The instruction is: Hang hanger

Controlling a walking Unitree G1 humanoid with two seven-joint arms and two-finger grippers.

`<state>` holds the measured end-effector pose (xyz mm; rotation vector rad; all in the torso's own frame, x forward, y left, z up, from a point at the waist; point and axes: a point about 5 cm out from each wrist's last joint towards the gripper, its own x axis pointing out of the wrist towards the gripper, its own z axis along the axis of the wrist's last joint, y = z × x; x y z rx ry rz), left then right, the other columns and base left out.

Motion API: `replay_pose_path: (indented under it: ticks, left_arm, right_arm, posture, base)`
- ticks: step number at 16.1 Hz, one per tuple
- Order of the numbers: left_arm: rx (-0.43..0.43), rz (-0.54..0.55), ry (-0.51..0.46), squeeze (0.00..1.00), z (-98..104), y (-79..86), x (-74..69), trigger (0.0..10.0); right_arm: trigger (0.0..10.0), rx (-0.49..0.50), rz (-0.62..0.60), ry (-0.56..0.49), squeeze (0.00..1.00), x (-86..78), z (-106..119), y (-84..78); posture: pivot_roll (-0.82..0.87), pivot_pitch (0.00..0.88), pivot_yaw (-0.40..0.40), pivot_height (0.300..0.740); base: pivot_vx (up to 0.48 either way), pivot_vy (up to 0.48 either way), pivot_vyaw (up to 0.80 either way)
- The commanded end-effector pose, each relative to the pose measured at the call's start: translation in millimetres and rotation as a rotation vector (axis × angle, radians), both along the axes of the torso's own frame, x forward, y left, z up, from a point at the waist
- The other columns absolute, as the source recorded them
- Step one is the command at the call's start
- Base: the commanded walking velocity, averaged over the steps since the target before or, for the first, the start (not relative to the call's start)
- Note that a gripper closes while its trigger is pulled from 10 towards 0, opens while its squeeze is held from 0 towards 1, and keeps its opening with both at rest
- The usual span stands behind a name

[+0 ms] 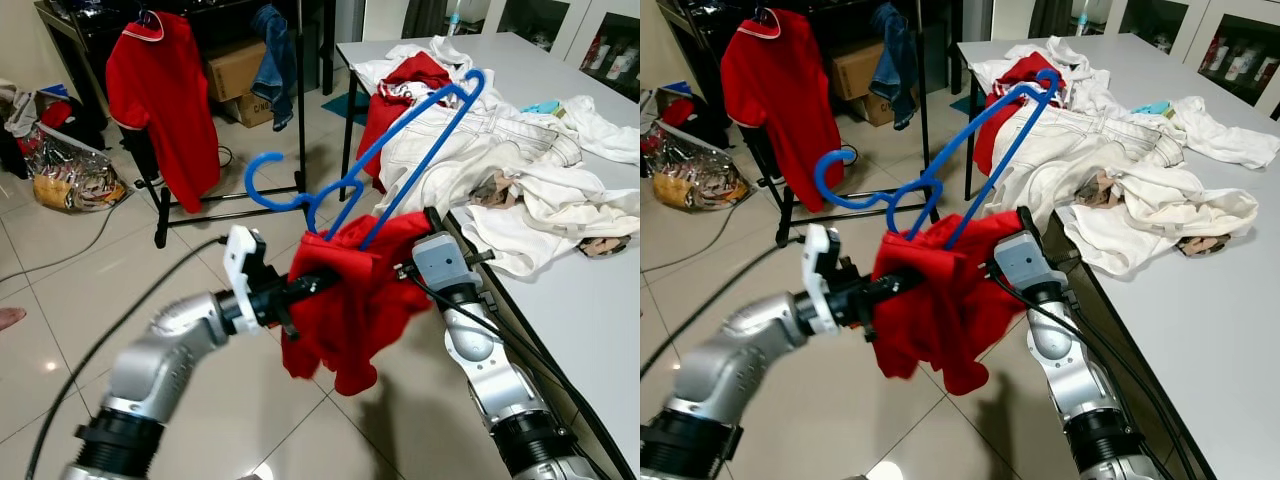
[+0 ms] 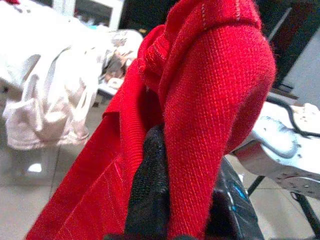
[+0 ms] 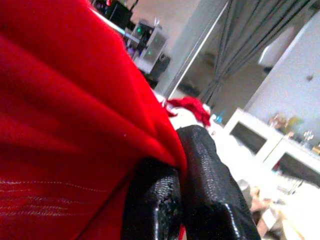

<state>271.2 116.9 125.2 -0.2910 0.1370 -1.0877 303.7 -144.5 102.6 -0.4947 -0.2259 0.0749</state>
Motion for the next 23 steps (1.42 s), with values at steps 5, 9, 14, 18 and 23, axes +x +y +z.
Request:
replay_pose_path:
  ticks: [5,9,14,18,23]
  left_arm:
    - [0.116,0.123,0.081,0.0,-43,11.1,-12.4,10.0]
    - [0.119,0.142,0.115,0.0,-62,5.0,-22.7,10.0]
    - [0.155,0.198,0.224,0.0,-99,9.2,-37.3,10.0]
    - [0.161,0.166,0.19,0.0,-93,13.9,-30.7,10.0]
    - [0.182,0.026,0.039,0.0,-51,23.2,-3.6,10.0]
  right_arm:
    - [10.0,0.126,0.073,0.27,0.0,-17.0,-34,-13.6]
    - [10.0,-0.024,0.138,0.345,0.0,-31.4,-57,-0.3]
    - [10.0,-0.098,-0.014,0.46,0.0,-38.6,-89,-14.6]
    - [10.0,0.083,0.18,0.672,0.0,-63.0,-114,-0.3]
    - [10.0,0.222,0.212,0.647,0.64,-58.2,-107,5.6]
  posture:
    - [-0.11,0.0,0.046,0.74]
    - [-0.11,0.0,0.045,0.74]
    - [-0.11,0.0,0.043,0.74]
    - [-0.1,0.0,0.04,0.74]
    - [-0.1,0.0,0.037,0.74]
  base:
    - [0.0,0.0,0.0]
    - [0.0,0.0,0.0]
    - [0.0,0.0,0.0]
    - [0.0,0.0,0.0]
    - [0.0,0.0,0.0]
